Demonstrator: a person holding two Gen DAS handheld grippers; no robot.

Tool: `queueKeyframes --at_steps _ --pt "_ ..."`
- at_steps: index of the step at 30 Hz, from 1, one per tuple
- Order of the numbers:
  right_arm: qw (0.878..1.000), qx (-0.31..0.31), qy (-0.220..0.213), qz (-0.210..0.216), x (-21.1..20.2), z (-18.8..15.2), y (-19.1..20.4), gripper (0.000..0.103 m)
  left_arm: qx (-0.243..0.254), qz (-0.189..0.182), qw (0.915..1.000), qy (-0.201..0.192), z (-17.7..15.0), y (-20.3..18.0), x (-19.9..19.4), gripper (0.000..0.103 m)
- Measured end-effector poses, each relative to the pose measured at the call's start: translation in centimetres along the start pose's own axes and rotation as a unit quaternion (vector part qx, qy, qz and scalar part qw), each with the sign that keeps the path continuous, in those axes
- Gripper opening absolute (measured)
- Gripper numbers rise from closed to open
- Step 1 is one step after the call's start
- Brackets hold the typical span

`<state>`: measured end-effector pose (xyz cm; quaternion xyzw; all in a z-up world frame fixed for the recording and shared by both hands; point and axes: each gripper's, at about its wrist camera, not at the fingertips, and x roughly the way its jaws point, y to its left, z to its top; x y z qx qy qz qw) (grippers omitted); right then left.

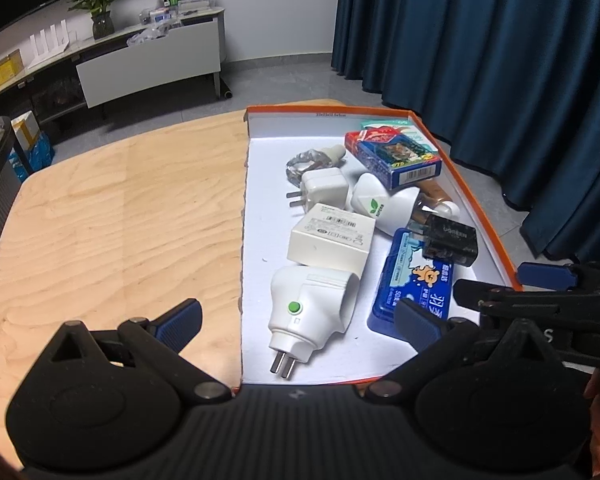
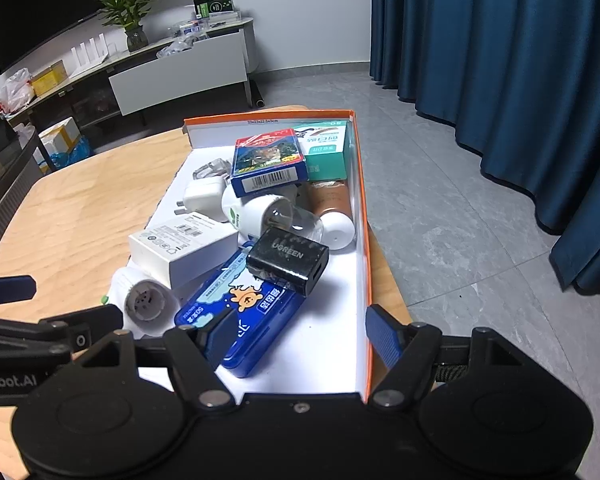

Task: Organize rigid objects

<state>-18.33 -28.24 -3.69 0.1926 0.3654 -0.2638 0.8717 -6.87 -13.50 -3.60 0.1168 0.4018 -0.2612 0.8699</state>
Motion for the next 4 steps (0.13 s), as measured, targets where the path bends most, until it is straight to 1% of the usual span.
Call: queueKeyframes --at_steps 4 --pt "1.0 -0.005 -0.008 -0.002 -0.24 0.36 0.21 0.084 -0.002 0.0 1.0 0.001 0.15 0.24 0.24 0.103"
